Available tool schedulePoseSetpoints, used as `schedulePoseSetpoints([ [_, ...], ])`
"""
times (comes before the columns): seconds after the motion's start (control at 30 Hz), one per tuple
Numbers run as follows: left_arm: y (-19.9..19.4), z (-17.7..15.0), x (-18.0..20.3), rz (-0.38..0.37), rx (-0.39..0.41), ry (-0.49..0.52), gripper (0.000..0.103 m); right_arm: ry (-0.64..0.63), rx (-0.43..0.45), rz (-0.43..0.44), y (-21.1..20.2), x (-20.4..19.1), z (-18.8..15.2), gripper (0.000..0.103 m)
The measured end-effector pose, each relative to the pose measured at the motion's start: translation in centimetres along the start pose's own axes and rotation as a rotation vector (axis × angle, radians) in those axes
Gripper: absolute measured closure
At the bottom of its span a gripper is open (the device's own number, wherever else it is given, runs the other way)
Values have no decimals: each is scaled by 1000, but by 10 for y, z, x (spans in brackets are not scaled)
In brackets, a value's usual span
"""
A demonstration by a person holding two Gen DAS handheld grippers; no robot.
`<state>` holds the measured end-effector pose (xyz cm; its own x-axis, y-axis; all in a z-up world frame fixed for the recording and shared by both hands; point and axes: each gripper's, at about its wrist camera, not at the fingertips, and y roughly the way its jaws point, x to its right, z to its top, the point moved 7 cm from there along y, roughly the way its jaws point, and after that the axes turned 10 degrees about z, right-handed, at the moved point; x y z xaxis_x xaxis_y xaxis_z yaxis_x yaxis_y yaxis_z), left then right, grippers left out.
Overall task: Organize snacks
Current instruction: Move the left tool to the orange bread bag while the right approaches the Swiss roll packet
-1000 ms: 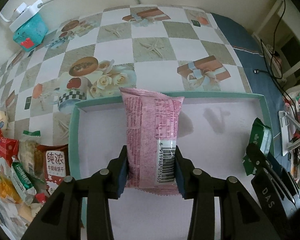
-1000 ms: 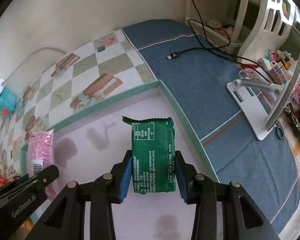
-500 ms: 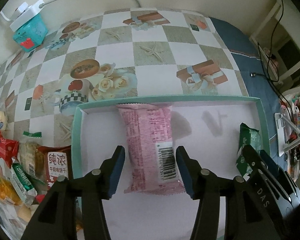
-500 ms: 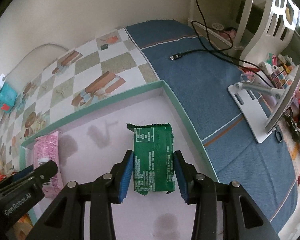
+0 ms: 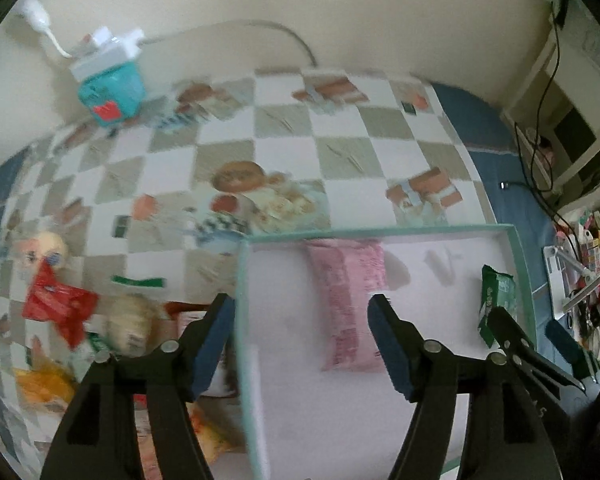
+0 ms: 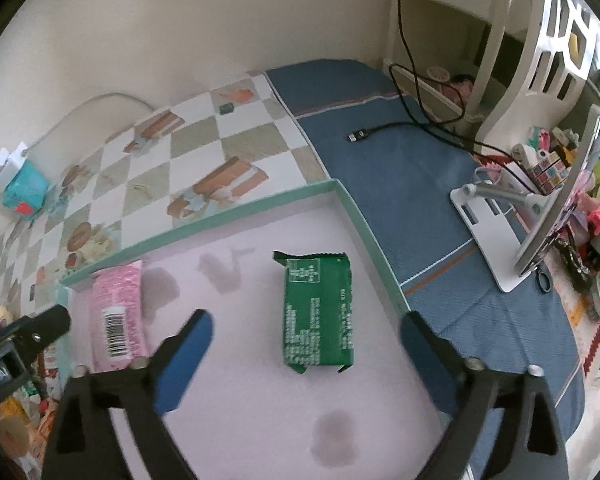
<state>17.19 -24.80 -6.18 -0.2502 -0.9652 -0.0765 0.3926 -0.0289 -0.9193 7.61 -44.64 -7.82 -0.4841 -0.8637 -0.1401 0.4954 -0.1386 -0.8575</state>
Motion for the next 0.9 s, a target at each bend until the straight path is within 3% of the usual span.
schedulePoseSetpoints([
  [0.03, -4, 0, -4, 1, 14, -4, 19, -12, 4, 3, -4, -4, 0, 0],
  [0.23, -35, -6, -40, 41, 114, -61, 19, -40, 44, 4, -31, -26, 0, 0],
  [0.5, -73, -29, -101, 83, 239, -211, 19, -98, 103, 31, -71, -68, -13, 0],
  [0.9, -103, -65, -215, 272, 344, -337, 19, -231, 128, 86, -95, -154, -51, 0],
])
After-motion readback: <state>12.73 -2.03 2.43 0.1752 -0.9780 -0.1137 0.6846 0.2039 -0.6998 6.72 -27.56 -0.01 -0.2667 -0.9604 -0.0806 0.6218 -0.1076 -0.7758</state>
